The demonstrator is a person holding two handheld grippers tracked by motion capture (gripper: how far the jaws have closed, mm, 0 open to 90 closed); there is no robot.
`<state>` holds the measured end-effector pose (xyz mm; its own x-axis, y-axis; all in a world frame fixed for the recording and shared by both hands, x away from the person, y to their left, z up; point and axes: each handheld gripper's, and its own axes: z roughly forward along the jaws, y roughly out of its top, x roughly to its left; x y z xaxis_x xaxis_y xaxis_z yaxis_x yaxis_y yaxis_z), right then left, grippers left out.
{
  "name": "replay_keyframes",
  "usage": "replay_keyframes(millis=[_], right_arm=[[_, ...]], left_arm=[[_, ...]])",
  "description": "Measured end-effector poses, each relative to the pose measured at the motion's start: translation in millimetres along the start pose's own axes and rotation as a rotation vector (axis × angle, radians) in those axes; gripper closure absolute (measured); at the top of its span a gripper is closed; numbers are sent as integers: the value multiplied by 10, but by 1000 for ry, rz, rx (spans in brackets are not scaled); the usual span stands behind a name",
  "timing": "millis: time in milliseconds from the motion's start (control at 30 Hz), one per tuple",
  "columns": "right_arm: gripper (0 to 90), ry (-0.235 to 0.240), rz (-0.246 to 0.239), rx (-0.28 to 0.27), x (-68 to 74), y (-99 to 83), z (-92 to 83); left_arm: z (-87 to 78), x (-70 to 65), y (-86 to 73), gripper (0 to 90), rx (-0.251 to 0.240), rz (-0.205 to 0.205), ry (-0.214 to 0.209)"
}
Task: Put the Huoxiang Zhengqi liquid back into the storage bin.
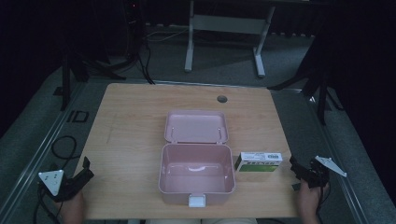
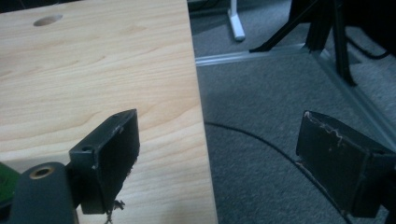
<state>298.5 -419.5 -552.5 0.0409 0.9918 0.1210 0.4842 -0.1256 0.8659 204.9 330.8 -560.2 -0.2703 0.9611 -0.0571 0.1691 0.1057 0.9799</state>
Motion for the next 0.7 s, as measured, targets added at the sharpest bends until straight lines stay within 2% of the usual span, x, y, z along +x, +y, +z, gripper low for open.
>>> replay_keyframes(millis=[33,133,300,400,500,533,567,600,700], right_arm=[[131,-2,-2,0,4,0,-1],[131,28,-18,10,11,1,7],[135,24,-30,14,30,-5,-3],[143,46,-30,45,26,4,19],[149,96,-26,85,3,27,35],[149,96,-28,95,2,30,36],[142,95,-32,114,4,33,37],[129,115,-34,140,-2,40,40],[107,128,-68,196,13,69,37]], left_arm=[[1,-1,1,21,2,0,2],[3,-6,0,21,1,3,2],[15,-10,0,21,10,2,-3],[15,-5,1,21,12,-1,-7],[20,-1,2,21,16,1,-14],[21,-1,2,21,16,1,-15],[21,-1,2,21,16,1,-12],[21,0,2,21,15,-1,-13],[22,4,2,21,14,-6,-15]])
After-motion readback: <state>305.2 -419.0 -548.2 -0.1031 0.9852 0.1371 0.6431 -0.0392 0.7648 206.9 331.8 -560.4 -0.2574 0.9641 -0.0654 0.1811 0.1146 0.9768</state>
